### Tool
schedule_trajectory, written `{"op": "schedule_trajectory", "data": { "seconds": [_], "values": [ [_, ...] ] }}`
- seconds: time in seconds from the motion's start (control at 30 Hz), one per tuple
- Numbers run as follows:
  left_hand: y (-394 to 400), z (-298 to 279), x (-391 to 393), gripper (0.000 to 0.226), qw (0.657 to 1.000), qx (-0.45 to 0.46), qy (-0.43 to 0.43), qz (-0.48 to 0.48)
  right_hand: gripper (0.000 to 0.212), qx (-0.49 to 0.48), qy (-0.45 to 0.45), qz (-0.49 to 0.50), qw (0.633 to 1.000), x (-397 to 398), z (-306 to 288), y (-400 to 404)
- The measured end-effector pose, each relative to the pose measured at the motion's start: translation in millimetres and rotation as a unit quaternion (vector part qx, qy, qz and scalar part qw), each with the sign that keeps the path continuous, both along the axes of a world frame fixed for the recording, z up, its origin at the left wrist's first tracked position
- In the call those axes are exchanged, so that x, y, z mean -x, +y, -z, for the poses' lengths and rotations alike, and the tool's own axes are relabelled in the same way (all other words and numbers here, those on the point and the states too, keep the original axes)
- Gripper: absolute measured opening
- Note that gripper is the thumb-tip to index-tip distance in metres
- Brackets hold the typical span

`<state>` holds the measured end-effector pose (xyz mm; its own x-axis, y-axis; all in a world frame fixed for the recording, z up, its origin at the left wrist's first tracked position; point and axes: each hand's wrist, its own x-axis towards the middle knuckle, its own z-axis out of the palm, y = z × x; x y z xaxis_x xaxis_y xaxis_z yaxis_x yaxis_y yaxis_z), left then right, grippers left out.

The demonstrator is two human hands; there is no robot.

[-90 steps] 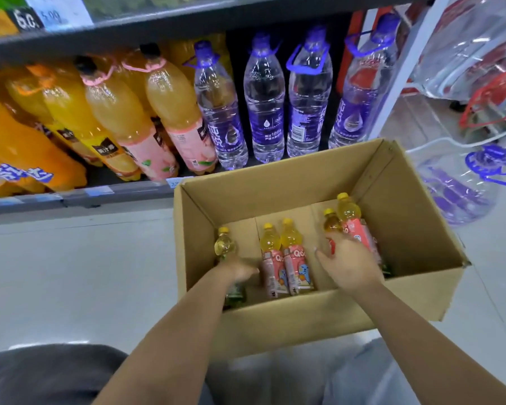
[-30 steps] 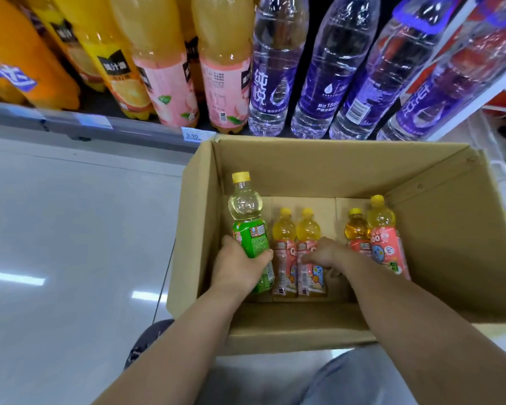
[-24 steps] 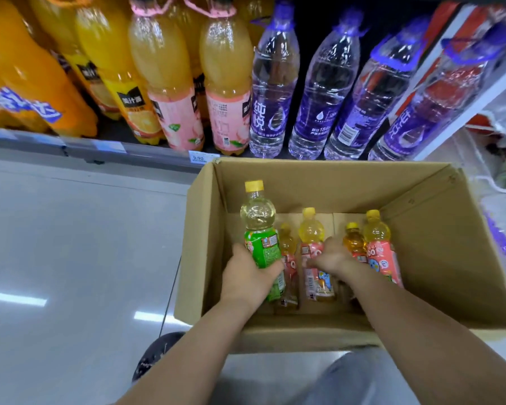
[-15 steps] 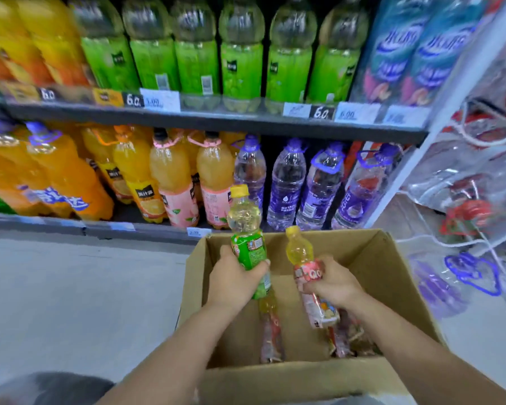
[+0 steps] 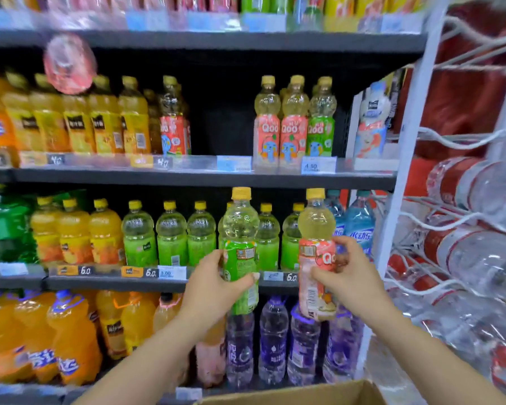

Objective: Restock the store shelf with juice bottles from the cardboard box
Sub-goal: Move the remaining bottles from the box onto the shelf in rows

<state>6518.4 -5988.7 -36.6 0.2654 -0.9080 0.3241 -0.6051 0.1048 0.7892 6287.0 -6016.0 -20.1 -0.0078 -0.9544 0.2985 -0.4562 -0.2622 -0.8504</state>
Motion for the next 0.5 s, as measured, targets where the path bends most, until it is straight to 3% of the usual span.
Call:
{"op": "schedule_trajectory", "data": {
  "seconds": [0.33,0.5],
  "values": [
    [-24,-112,-35,0.038,0.995,0.095,-0.007,0.011,0.060,0.130,-0.012,0.012,0.991,-29,-126,-26],
    [-50,-149,-60,0.057,0.990,0.141,0.001,0.012,0.067,0.166,-0.013,0.015,0.986,-47,-155,-33]
  ]
}}
